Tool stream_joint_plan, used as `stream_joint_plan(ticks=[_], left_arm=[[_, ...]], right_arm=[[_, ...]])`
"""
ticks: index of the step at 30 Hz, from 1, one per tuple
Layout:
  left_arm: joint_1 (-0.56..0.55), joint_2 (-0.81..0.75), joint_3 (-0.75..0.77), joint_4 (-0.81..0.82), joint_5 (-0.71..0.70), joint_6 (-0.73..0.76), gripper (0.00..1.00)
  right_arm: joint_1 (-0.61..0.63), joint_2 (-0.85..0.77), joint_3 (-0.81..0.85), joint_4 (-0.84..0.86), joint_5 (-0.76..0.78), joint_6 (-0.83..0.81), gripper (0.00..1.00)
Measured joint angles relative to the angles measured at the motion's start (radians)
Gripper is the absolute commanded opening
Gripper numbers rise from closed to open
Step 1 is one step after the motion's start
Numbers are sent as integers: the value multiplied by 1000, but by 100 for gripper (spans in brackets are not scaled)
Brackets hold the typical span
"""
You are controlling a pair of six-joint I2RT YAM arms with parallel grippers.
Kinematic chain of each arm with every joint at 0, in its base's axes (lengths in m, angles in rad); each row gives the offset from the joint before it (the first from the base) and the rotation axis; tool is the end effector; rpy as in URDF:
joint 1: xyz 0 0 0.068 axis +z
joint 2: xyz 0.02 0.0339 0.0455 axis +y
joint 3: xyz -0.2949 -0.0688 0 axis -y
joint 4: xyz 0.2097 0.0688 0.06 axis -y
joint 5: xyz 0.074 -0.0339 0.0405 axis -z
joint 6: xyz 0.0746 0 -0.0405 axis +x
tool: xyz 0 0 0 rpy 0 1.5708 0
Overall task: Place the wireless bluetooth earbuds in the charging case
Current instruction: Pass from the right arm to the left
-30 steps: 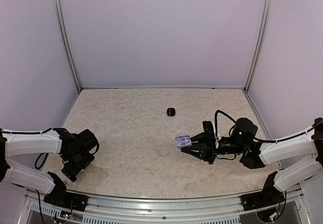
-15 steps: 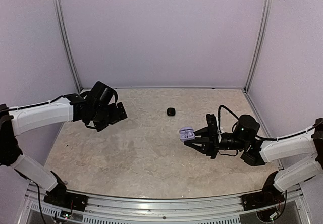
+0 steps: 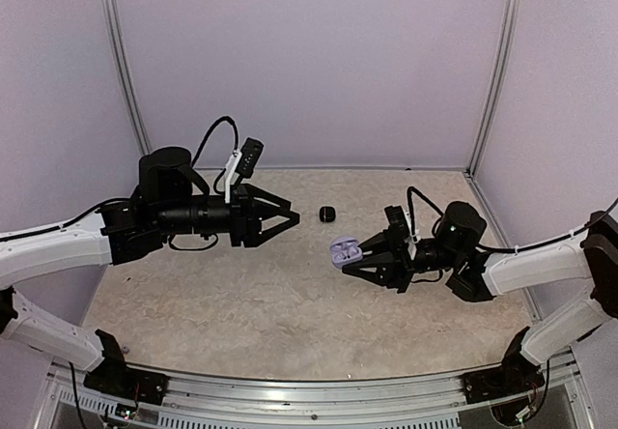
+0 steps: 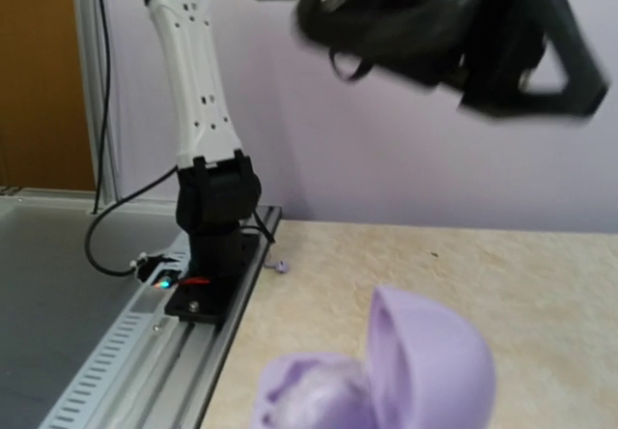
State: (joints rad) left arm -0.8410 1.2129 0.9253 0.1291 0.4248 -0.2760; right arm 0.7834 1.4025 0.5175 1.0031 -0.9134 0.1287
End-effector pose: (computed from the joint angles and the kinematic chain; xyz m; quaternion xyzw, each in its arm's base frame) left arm 0.1604 -0.2255 0.3654 0.3387 0.6762 -0.4722 0.4529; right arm 0.1486 0.2314 0.2940 -0.5038 0.4584 0.5585 0.4734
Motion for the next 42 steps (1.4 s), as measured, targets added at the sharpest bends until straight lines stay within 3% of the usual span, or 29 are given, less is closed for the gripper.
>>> stream_joint_plan(ticks=[10, 19, 35, 42], left_arm=[[-132, 113, 57, -4, 125, 77, 47], [-145, 125, 63, -13, 131, 108, 31], [-154, 149, 65, -37, 113, 142, 24], [-159, 154, 75, -56, 94, 154, 10]], right_arm=[[55, 42, 93, -47, -10, -35, 0], [80, 69, 116, -75, -14, -57, 0], [87, 74, 126, -74, -16, -48, 0], [87, 75, 126, -69, -17, -39, 0]])
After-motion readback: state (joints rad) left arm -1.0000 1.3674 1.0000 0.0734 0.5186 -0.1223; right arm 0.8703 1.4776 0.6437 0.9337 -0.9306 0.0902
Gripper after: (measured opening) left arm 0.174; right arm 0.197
